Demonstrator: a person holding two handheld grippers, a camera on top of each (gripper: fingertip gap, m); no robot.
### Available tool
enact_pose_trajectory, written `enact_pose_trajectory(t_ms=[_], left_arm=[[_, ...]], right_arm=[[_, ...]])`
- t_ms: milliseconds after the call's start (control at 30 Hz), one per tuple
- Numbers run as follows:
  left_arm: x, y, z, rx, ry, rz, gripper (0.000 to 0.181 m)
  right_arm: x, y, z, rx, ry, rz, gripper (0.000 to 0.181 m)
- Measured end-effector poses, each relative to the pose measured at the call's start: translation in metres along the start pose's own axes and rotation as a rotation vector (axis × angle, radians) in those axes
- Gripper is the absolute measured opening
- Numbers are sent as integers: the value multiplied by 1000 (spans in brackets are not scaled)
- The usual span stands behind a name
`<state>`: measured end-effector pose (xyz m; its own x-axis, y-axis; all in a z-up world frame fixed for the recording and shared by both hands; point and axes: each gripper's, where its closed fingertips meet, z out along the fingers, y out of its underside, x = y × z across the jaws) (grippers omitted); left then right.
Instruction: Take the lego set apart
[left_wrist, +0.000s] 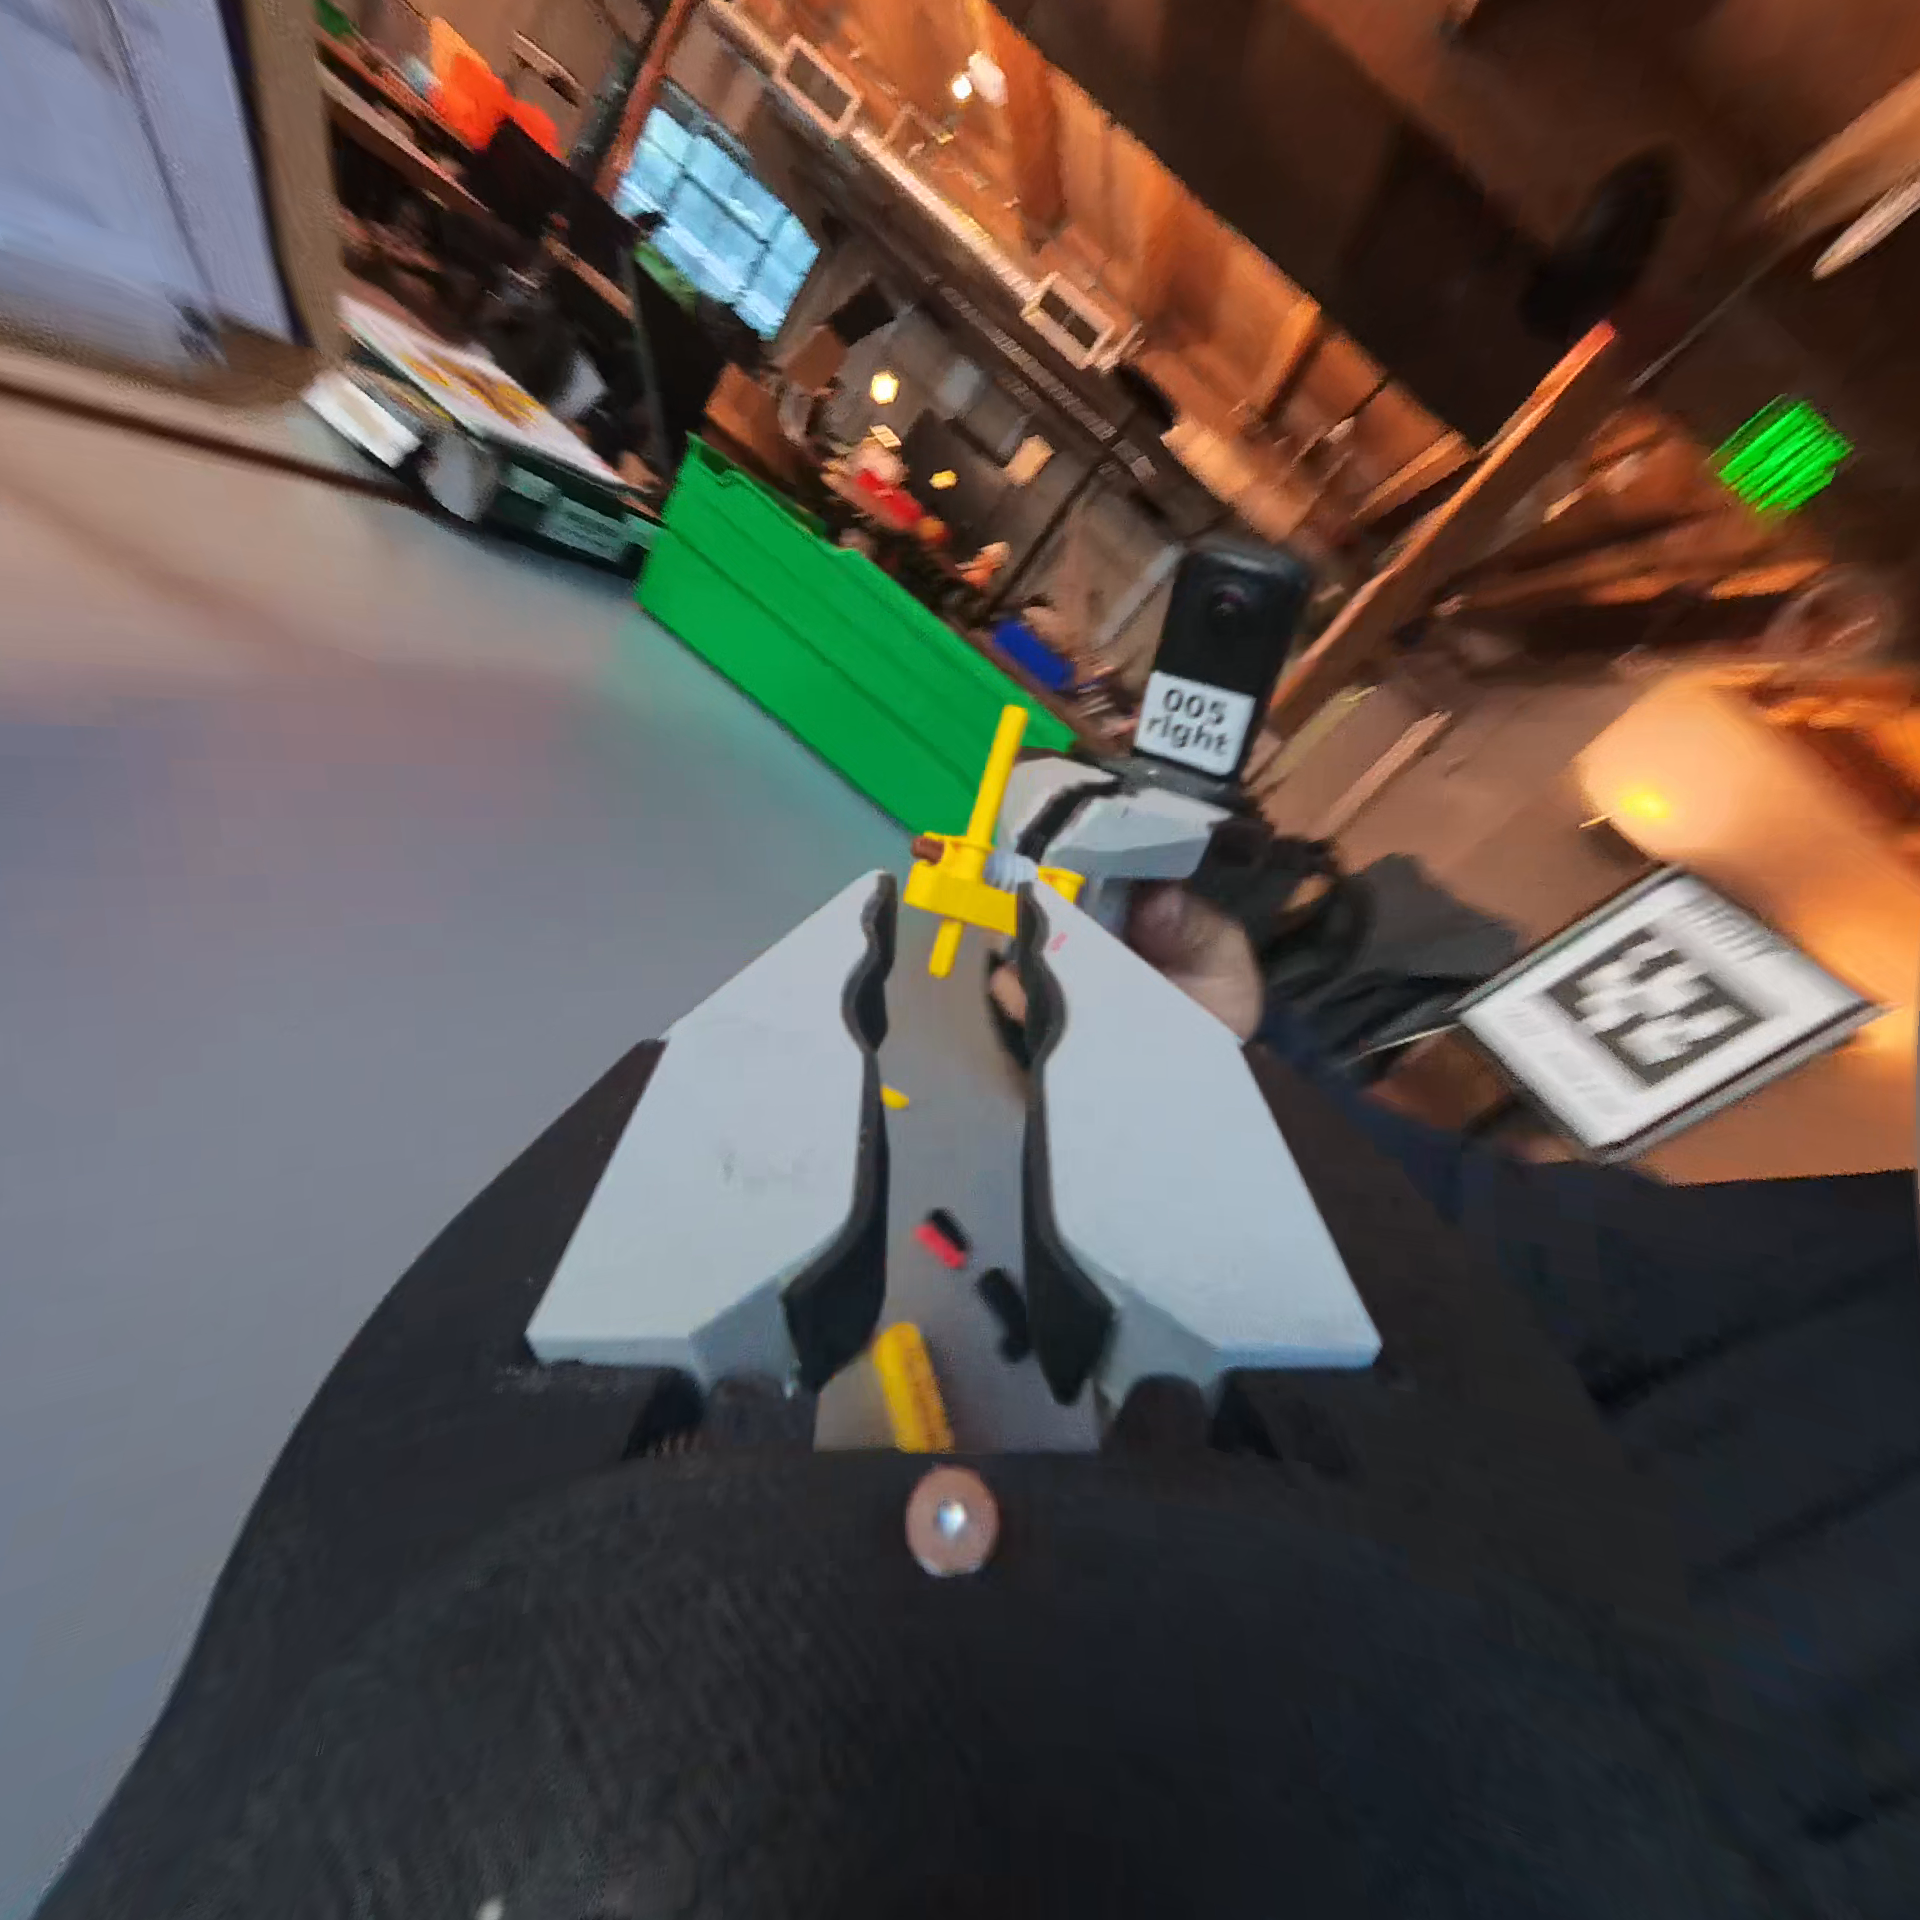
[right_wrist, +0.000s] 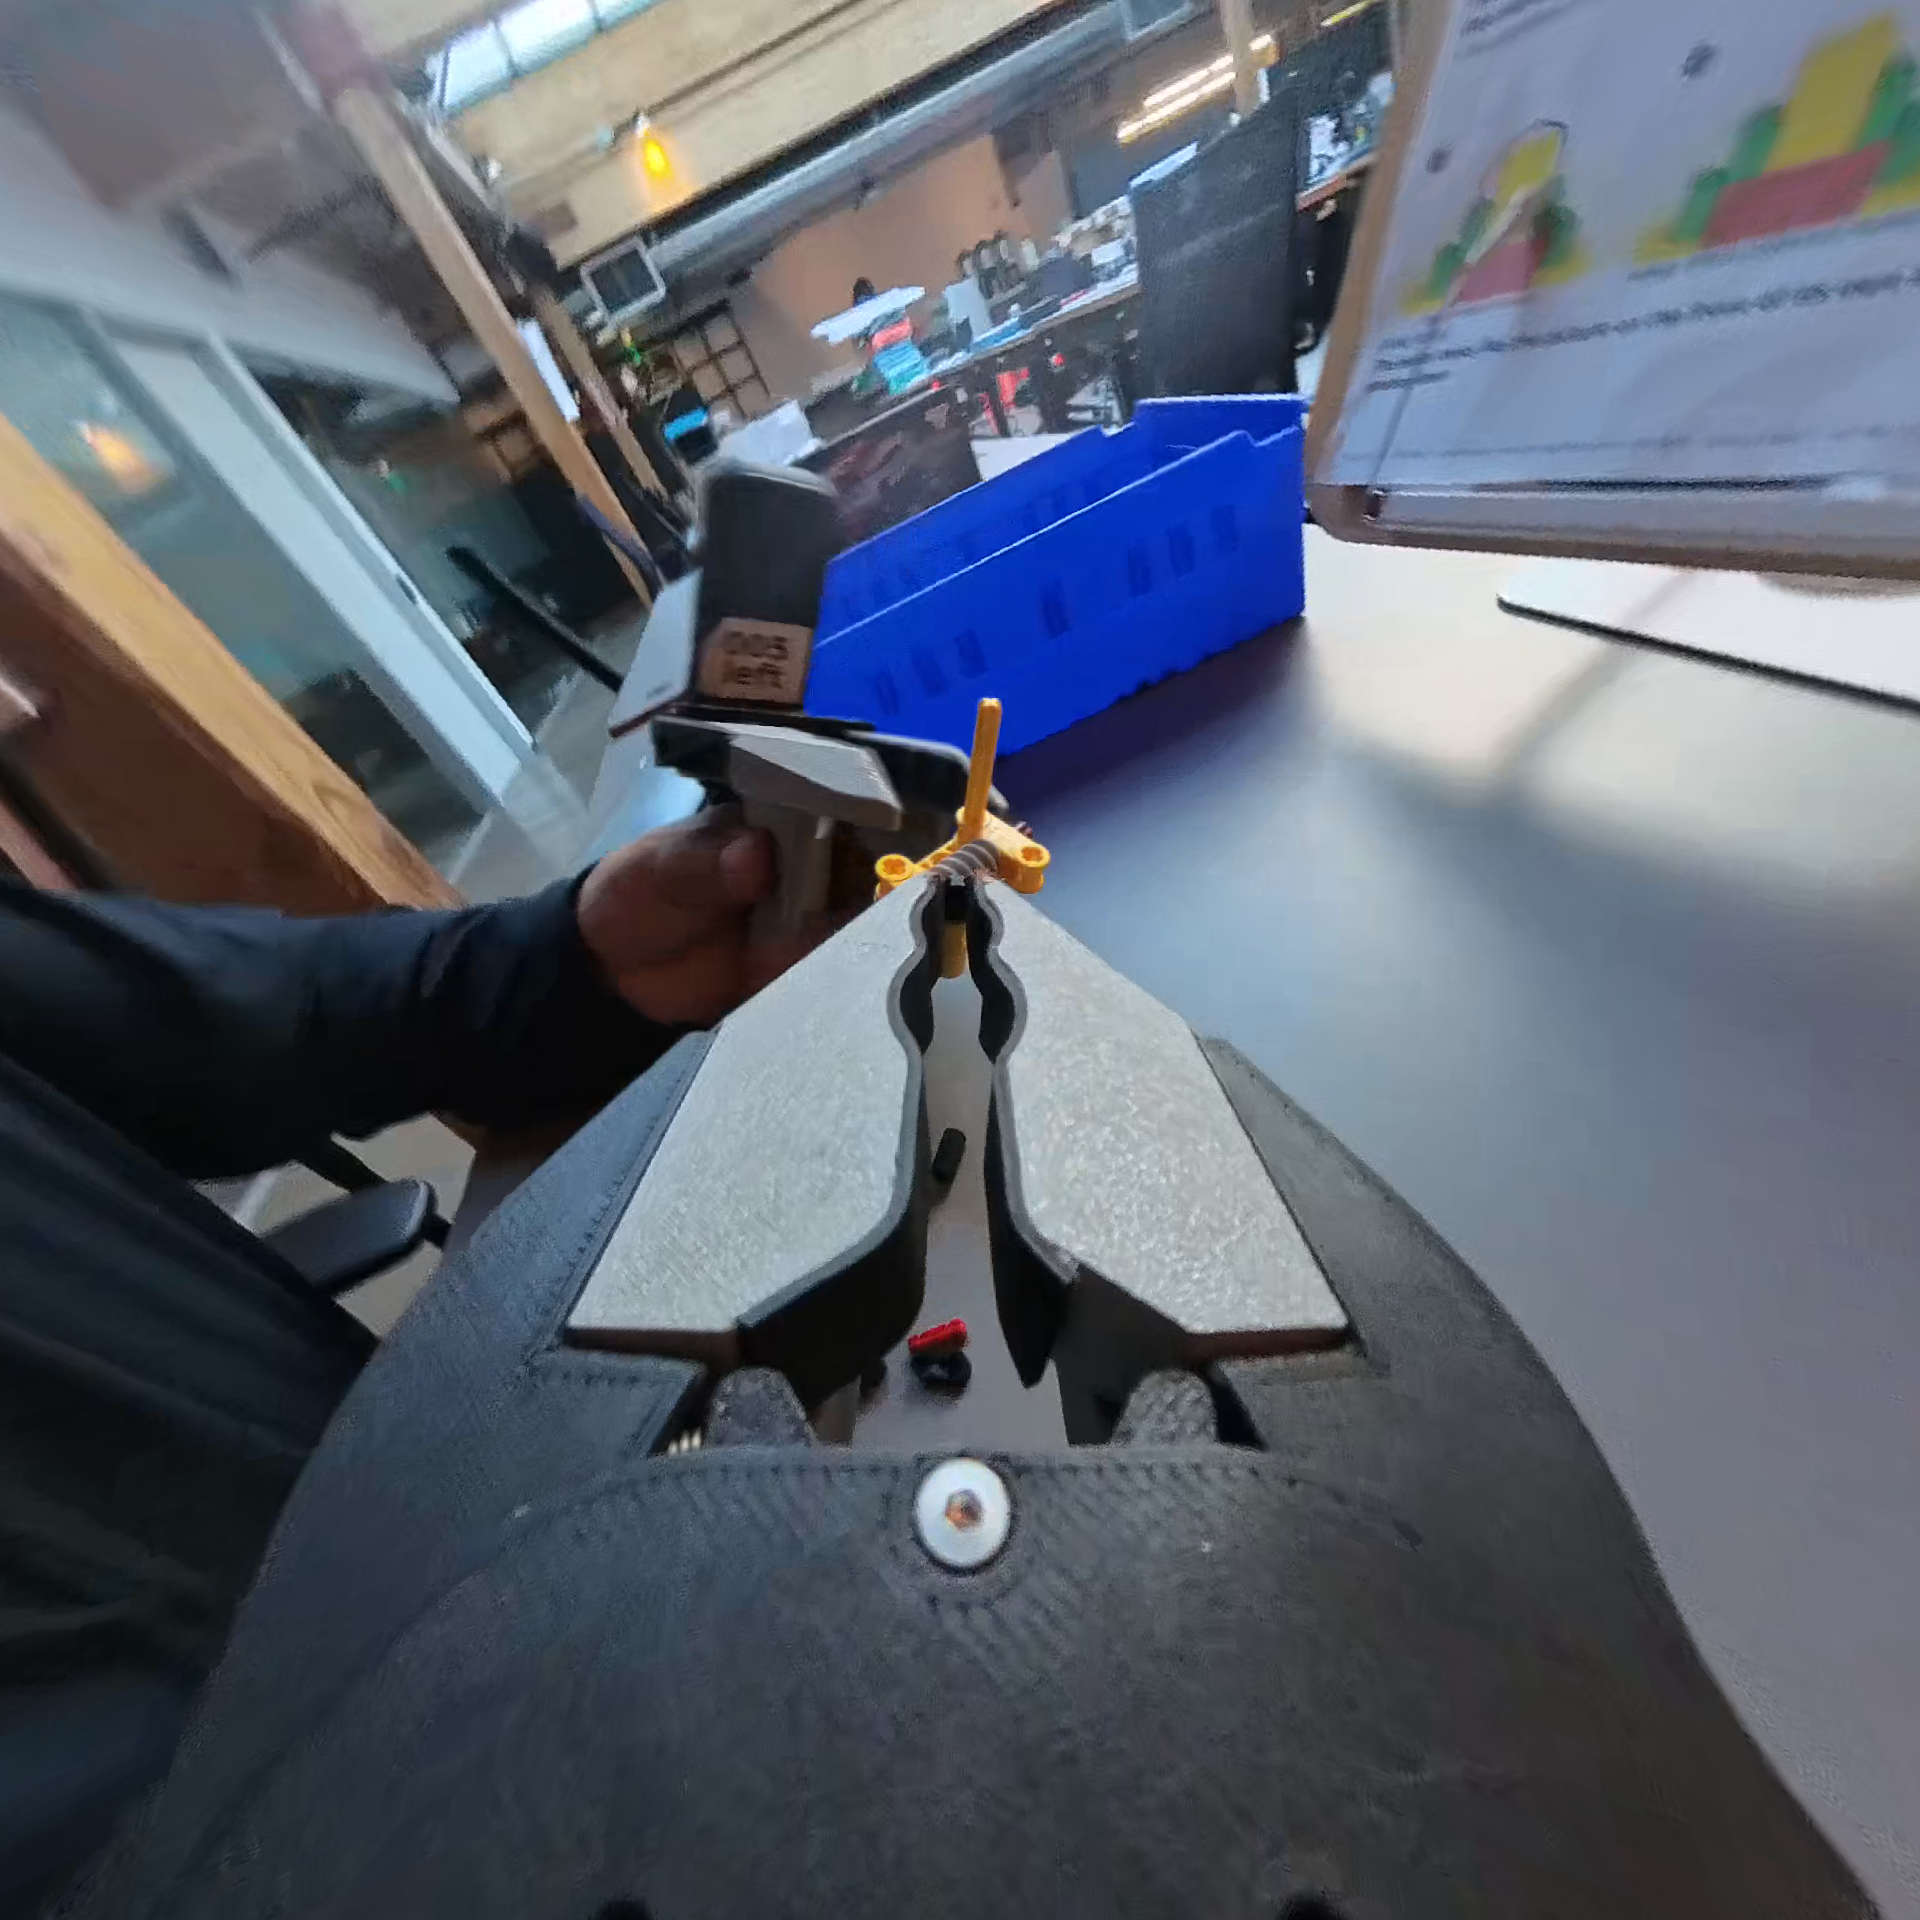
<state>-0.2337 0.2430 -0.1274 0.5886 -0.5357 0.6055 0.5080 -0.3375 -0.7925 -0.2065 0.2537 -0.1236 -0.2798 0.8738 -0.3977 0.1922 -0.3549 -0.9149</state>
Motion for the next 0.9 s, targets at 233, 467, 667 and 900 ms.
enact_pose_trajectory(t_ms=[233,467,667,900], left_arm=[[9,6,-6,-276,-262,817,34],[15,53,9,-485,-242,1180,5],[21,48,10,-437,-260,1268,25],[-2,53,9,-528,-370,1381,16]], right_arm=[[16,14,-7,-45,-15,242,0],[4,27,0,-134,-41,224,1],[5,31,1,-157,-39,227,0],[-7,38,10,-190,-81,226,1]])
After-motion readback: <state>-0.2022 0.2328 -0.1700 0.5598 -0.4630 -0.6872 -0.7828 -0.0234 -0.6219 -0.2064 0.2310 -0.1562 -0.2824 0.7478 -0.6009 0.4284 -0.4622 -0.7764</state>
